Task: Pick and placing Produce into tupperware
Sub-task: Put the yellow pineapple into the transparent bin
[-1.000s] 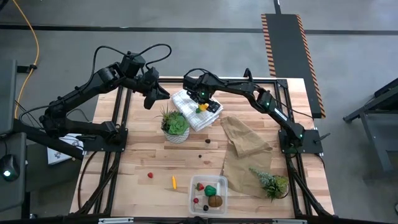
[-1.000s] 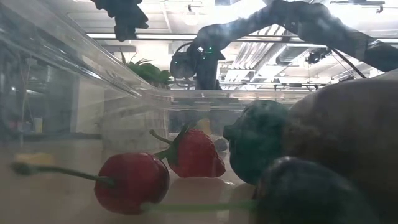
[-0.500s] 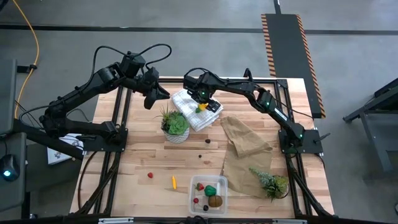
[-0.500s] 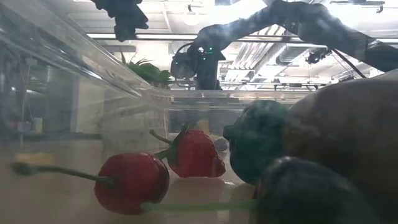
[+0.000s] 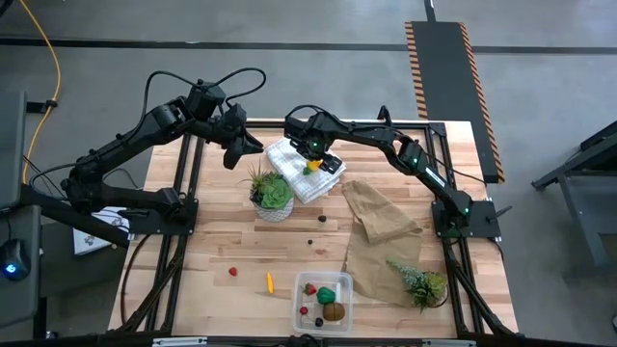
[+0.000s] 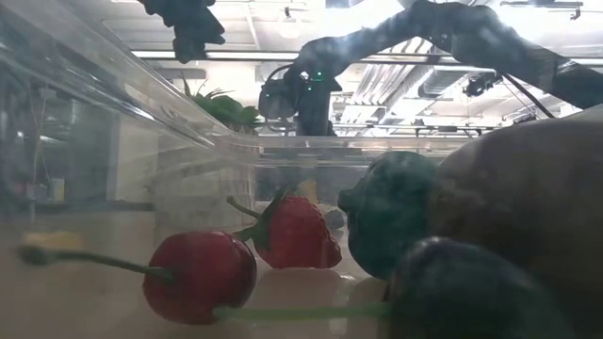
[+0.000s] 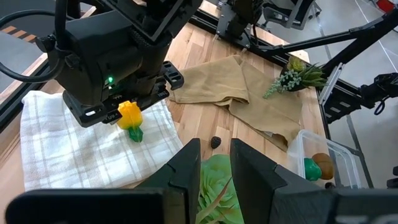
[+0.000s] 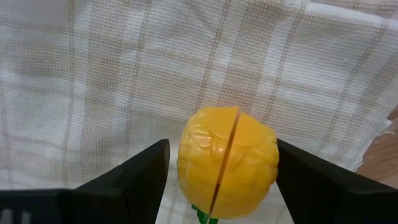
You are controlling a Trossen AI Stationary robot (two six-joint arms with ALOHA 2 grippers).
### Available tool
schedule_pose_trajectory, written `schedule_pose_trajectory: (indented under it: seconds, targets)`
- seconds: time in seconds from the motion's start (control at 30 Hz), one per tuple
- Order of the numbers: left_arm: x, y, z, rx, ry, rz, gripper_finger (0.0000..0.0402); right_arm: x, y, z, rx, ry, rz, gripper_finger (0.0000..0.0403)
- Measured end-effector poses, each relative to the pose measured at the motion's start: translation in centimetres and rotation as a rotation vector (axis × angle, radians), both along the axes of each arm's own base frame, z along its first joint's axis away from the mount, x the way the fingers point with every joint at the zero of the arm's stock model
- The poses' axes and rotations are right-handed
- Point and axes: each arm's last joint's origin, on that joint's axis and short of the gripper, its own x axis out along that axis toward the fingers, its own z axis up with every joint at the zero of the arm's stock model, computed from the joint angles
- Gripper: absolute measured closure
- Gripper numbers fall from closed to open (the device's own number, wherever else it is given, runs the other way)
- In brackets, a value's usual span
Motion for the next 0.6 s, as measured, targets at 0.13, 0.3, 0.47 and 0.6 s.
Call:
schedule_pose_trajectory:
  seconds: [0.13, 0.3, 0.47, 0.6]
  targets:
    - [0.00, 0.00, 0.00, 0.000, 0.000, 0.000, 0.0325, 0.00, 0.00, 0.00, 0.000, 0.000, 0.000, 0.0140]
    - [0.01, 0.01, -0.01, 0.000, 0.000, 0.000, 0.0325, 0.00, 0.00, 0.00, 0.000, 0.000, 0.000, 0.0156]
    - [0.01, 0.01, -0.01, 0.000, 0.000, 0.000, 0.0325, 0.00, 0.00, 0.00, 0.000, 0.000, 0.000, 0.0189]
    - [0.01, 0.01, -0.01, 0.000, 0.000, 0.000, 0.0325, 0.00, 0.01, 0.02, -0.001, 0.000, 0.000, 0.0204]
